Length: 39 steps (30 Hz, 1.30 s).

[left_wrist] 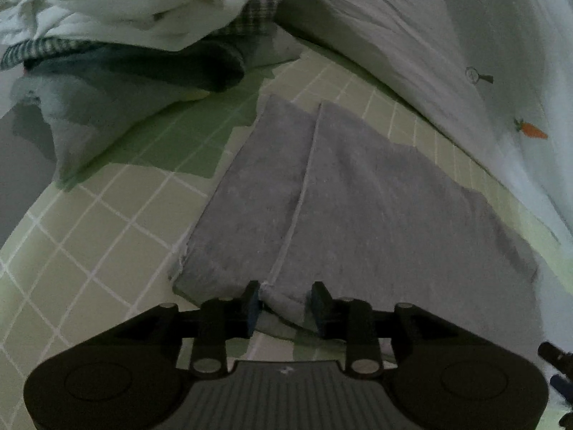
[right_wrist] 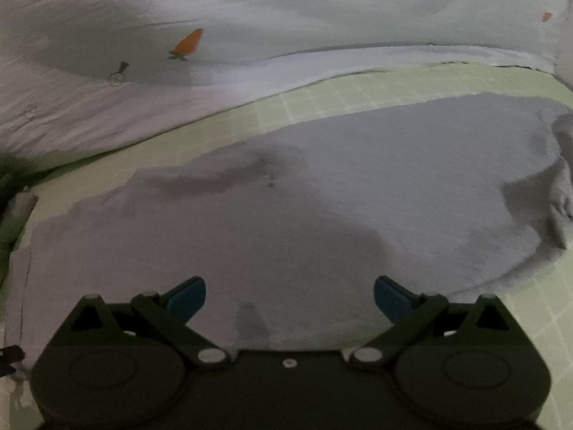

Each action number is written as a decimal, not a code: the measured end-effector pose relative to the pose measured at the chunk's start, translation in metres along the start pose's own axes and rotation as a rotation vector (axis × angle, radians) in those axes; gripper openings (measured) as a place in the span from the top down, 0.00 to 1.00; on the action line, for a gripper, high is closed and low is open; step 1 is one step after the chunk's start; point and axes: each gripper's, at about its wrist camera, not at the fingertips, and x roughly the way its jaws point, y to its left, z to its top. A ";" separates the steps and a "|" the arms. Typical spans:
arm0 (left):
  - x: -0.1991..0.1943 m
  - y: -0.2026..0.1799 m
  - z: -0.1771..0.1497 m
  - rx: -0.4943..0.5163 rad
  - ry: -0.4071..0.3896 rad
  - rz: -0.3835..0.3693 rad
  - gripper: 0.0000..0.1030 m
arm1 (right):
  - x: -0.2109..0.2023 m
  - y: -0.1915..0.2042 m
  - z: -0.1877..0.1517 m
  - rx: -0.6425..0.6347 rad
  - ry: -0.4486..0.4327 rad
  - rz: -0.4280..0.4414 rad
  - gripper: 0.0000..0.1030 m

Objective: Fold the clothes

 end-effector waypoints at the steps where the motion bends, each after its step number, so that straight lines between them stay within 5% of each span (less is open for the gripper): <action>1: 0.001 -0.001 0.001 0.003 0.001 0.003 0.70 | 0.001 0.003 0.000 -0.010 0.001 0.004 0.01; 3: -0.002 -0.003 0.002 0.019 -0.007 0.021 0.96 | 0.002 0.008 0.000 -0.022 0.005 0.009 0.01; 13: -0.079 0.004 0.024 -0.026 -0.238 0.029 0.98 | -0.001 0.011 -0.003 -0.018 0.012 0.023 0.01; 16: -0.088 0.012 0.020 -0.006 -0.274 0.111 0.97 | -0.002 0.012 -0.003 -0.023 0.015 0.027 0.01; 18: -0.070 0.028 0.011 -0.033 -0.219 0.179 0.97 | -0.001 0.011 -0.005 -0.027 0.019 0.028 0.01; 22: -0.047 0.051 0.001 -0.104 -0.082 0.181 0.97 | 0.004 0.010 -0.011 -0.017 0.051 0.024 0.01; 25: -0.043 0.049 0.004 -0.058 -0.057 0.163 0.91 | 0.005 0.008 -0.013 -0.015 0.058 0.015 0.01; 27: -0.045 0.047 0.011 -0.038 -0.095 0.134 0.79 | 0.007 0.008 -0.013 -0.014 0.063 0.008 0.01; 31: -0.041 0.029 0.033 0.063 -0.151 0.082 0.73 | 0.008 0.007 -0.012 -0.012 0.063 -0.005 0.01; 39: 0.025 0.003 0.071 0.151 -0.156 0.043 0.54 | 0.010 0.000 -0.007 0.009 0.055 -0.068 0.01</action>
